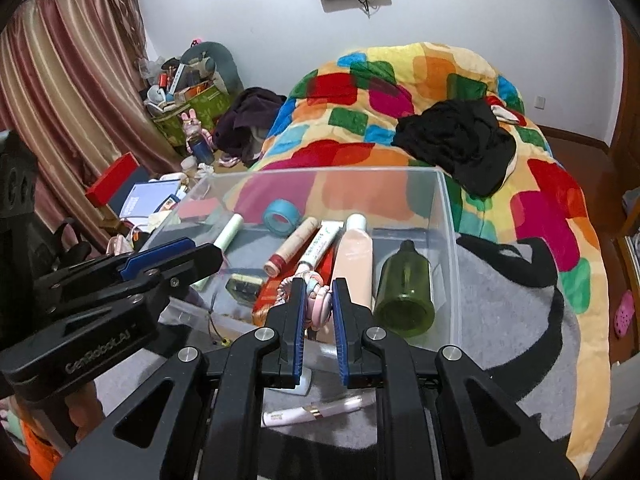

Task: Organize objects
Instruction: 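Release the rope bracelet into the clear box with the right tool while left drops the hair clip in, then grasp the white pen with the right tool while the left tool grasps the mint-green bottle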

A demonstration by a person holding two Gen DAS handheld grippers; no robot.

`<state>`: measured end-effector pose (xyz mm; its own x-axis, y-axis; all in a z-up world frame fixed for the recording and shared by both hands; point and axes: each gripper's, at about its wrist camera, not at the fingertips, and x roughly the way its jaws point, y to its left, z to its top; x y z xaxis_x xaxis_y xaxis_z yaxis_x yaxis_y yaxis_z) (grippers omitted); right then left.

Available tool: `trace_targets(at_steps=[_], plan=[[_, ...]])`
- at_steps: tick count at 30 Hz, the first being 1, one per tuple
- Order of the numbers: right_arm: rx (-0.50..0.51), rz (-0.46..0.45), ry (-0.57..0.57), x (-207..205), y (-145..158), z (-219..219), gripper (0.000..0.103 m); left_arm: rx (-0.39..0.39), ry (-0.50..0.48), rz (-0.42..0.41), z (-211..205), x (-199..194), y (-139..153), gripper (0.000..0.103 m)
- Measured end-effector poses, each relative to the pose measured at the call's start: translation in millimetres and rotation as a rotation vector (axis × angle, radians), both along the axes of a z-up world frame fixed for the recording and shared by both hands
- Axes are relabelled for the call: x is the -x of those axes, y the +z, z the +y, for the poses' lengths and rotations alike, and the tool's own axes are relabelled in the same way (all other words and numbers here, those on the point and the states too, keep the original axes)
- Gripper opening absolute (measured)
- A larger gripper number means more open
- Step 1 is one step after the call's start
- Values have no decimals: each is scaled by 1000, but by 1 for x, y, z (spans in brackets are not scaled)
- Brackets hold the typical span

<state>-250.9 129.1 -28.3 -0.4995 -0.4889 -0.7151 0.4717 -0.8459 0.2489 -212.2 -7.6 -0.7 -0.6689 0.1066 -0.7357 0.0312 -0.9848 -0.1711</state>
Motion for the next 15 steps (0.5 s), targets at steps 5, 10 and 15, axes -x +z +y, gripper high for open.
trace_targets(at_steps=[5, 10, 15], plan=[[2, -4, 11, -5, 1, 6, 19, 1, -19, -2, 3, -5, 0, 28], [-16, 39, 17, -17, 8, 10, 27, 25, -44, 21, 9, -17, 7, 28], [-35, 74, 31, -32, 11, 15, 31, 40, -60, 29, 13, -33, 7, 34]])
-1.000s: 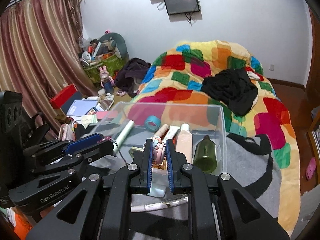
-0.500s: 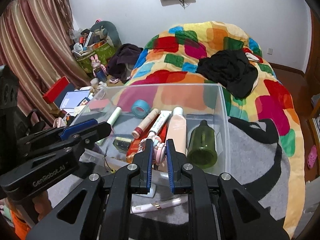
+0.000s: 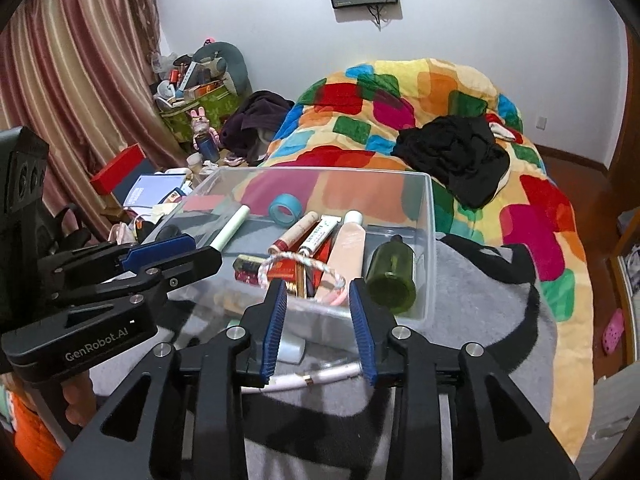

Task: Organize objects
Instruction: 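Grasp the white pen with the right tool while the left tool grasps the mint-green bottle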

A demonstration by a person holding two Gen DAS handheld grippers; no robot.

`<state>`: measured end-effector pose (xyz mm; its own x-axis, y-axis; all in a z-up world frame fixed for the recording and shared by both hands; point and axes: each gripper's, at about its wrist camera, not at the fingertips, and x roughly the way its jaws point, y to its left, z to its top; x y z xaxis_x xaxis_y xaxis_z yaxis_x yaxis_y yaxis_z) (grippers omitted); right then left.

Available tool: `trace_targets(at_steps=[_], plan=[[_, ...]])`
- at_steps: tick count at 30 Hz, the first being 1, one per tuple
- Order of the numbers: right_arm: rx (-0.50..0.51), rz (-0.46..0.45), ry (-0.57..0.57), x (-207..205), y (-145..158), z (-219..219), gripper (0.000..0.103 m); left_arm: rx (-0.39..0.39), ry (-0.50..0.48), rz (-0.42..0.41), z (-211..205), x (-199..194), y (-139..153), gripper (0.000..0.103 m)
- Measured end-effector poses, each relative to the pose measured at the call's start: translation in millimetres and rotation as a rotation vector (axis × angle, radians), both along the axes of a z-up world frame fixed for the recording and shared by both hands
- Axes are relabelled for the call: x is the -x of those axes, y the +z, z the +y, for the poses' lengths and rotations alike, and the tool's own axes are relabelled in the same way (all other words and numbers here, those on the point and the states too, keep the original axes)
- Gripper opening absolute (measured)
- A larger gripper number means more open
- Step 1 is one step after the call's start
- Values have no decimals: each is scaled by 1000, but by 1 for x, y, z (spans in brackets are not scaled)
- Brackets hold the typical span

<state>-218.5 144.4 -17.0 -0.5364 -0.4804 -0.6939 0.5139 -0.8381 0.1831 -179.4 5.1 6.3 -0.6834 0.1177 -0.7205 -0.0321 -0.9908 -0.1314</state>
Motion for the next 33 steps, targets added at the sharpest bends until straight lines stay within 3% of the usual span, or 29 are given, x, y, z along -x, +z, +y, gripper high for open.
trace_targets(at_steps=[7, 13, 18, 23, 26, 33], plan=[[-26, 4, 15, -17, -7, 11, 44, -13, -18, -35, -7, -27, -15, 40], [-90, -37, 10, -21, -32, 19, 45, 22, -59, -97, 2, -30, -38, 40], [-59, -94, 36, -12, -42, 15, 45, 25, -61, -163, 4, -14, -56, 41], [-57, -153, 78, -1, -55, -3, 26, 12, -50, -184, -1, -10, -63, 41], [-41, -190, 102, 3, -64, -12, 26, 4, -87, -195, 2, -8, -66, 41], [1, -258, 136, 11, -71, -19, 23, 71, -128, -195, 17, 2, -73, 46]])
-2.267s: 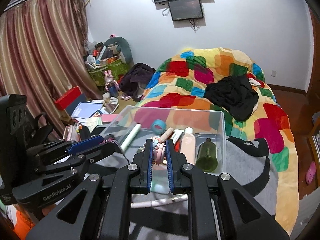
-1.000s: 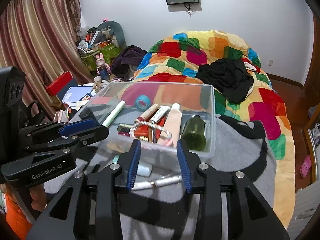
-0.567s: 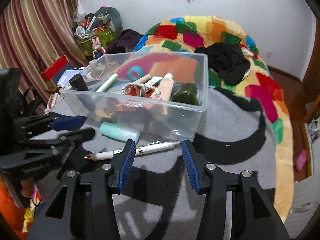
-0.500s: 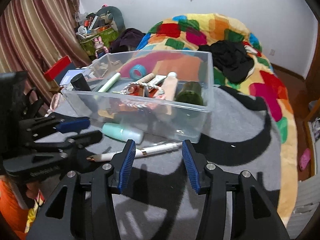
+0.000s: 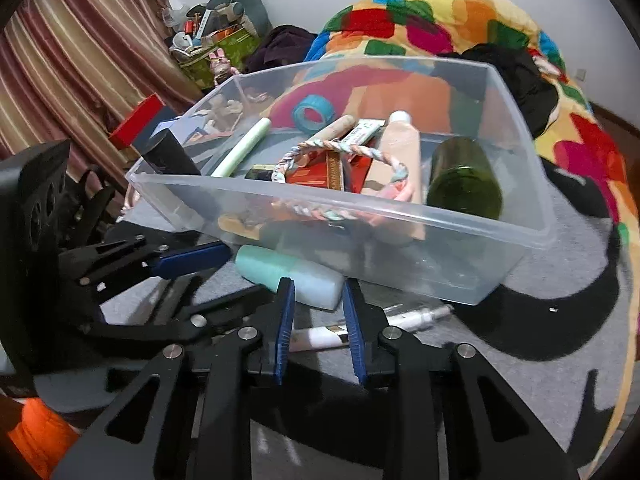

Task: Organize objects
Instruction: 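Grasp the white pen with the right tool while the left tool grasps the mint-green bottle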

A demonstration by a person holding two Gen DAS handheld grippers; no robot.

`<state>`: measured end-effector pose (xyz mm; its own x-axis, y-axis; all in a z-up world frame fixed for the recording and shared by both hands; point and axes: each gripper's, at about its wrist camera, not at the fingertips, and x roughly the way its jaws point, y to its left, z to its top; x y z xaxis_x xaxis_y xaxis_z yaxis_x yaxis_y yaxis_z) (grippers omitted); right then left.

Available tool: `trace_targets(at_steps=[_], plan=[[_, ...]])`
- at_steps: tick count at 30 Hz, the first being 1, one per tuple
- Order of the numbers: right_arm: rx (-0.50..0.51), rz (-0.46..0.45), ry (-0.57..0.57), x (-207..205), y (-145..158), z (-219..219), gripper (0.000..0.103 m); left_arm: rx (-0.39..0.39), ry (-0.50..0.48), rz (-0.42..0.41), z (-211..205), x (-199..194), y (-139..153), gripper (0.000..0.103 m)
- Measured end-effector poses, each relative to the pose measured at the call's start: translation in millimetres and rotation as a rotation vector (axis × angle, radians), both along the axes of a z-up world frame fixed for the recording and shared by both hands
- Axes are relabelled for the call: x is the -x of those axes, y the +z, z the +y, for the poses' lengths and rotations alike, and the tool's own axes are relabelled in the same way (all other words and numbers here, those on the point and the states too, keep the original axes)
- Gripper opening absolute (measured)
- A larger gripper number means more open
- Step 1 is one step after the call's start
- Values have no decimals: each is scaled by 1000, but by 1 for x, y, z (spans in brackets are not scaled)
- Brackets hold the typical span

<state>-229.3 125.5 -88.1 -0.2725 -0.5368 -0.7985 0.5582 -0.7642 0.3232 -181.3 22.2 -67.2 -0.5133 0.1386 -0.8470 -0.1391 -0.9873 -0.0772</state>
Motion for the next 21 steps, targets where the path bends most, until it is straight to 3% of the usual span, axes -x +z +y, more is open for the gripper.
trace_targets(at_steps=[5, 12, 15, 21], plan=[[3, -27, 5, 3, -5, -2, 21, 69, -29, 18, 14, 1, -2, 44], [6, -19, 55, -6, 0, -7, 21, -2, 1, 9, -1, -13, 3, 44], [18, -20, 100, -13, 2, -10, 21, -17, 10, 26, -6, -33, 8, 44], [-21, 37, 188, -40, 8, -17, 21, -118, 0, 37, -22, -75, 21, 45]])
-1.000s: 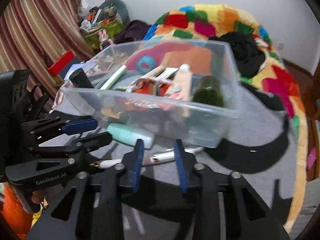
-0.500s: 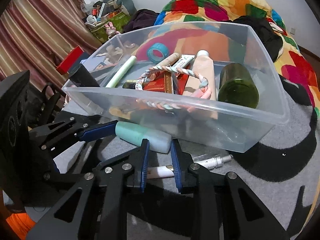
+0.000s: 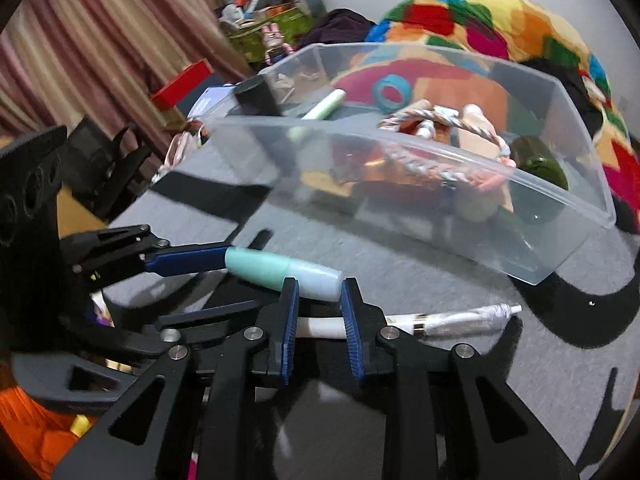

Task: Organize objects
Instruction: 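Grasp the white pen with the right tool while the left tool grasps the mint-green bottle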

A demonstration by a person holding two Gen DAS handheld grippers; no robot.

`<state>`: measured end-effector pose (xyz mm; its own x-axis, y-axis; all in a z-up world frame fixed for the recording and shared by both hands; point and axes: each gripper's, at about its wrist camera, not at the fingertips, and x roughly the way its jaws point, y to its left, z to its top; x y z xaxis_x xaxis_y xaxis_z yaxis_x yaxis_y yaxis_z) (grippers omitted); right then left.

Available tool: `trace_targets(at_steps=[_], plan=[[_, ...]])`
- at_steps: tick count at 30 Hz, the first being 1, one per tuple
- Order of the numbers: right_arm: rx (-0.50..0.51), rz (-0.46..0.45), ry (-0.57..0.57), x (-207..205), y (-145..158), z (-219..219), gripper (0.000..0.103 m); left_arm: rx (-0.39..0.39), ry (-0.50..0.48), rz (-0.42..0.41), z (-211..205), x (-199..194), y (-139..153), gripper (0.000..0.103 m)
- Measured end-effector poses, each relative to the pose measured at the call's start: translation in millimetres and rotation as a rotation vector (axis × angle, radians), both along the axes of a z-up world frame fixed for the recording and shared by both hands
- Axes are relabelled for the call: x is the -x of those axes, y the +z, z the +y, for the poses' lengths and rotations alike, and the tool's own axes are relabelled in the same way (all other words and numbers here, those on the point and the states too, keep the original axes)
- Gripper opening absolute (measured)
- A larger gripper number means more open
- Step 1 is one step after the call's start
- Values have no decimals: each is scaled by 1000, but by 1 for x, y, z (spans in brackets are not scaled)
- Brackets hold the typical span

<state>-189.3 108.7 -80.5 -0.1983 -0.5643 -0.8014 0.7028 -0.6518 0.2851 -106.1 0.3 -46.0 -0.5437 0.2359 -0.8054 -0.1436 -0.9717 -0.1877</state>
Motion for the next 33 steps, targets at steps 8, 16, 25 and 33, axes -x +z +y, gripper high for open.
trace_targets(at_steps=[8, 16, 25, 33], plan=[[-3, 86, -189, -5, 19, 30, 43, 52, 9, 81, -7, 4, 24, 50], [55, -67, -389, 1, -3, 47, 60, 111, -8, -12, 2, 49, -9, 52], [-19, 20, -455, 0, -6, 24, 64, 90, 18, -19, -4, 42, -16, 27], [-46, 79, -422, -12, -4, 27, 36, 84, 20, 24, 2, 15, -17, 24]])
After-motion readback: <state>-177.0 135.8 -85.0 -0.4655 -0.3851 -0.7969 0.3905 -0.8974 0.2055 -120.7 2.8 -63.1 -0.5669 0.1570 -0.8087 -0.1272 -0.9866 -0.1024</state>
